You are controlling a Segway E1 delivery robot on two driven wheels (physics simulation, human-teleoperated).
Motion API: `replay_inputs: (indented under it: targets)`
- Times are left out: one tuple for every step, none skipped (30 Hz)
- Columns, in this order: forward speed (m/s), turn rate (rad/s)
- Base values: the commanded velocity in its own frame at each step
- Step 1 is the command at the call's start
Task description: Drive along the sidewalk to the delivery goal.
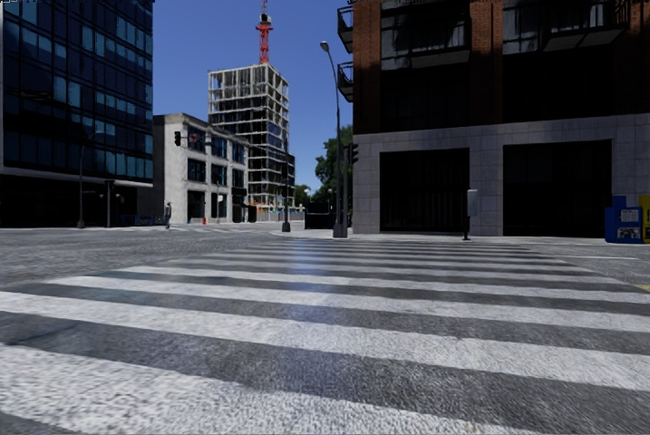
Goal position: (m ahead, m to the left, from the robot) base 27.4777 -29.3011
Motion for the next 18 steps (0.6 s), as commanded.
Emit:
replay_inputs:
  targets:
    - [1.81,-0.42]
    - [1.76,-0.42]
    - [1.74,-0.42]
    - [1.78,-0.42]
    - [1.78,-0.42]
    - [2.0,-0.42]
    - [2.0,-0.42]
    - [2.0,-0.42]
    - [2.0,-0.42]
    - [2.0,-0.42]
    - [2.0,-0.42]
    - [2.0,-0.42]
    - [2.0,-0.42]
    - [2.0,-0.42]
    - [2.0,-0.42]
    - [2.0,-0.42]
    - [2.0,-0.42]
    - [2.0,-0.42]
